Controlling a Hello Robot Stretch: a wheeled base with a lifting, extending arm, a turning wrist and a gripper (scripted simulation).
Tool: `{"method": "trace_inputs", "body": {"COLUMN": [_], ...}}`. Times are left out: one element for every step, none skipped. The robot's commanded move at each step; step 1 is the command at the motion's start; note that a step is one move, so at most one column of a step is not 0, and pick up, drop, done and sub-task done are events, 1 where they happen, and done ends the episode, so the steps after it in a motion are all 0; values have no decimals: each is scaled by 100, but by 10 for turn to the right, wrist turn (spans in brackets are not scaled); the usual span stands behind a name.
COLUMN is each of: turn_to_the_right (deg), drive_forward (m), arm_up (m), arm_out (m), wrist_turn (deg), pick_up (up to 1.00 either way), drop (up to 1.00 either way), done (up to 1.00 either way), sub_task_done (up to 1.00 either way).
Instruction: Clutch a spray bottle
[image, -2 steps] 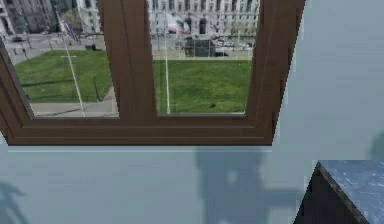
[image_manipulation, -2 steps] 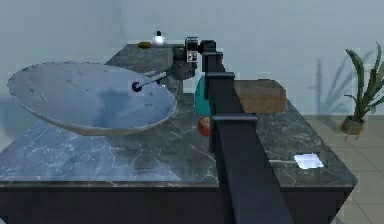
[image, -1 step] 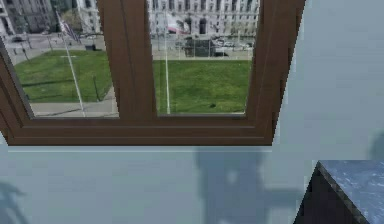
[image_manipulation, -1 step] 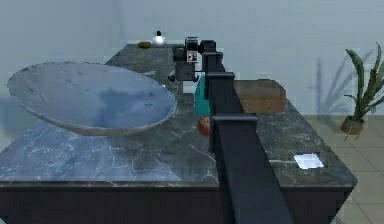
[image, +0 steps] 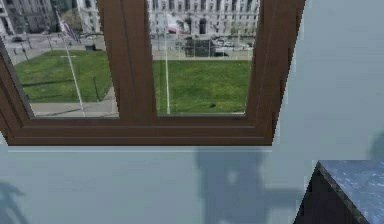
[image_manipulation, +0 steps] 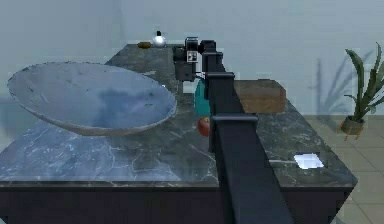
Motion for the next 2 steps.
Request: {"method": "trace_inputs", "body": {"turn_to_the_right": [0,0], "drive_forward": [0,0], "arm_up": [0,0], "arm_out": [0,0], "wrist_turn": [0,0], "pick_up": [100,0], "drop": [0,0], "done": [0,100], "sub_task_done": [0,0]}}
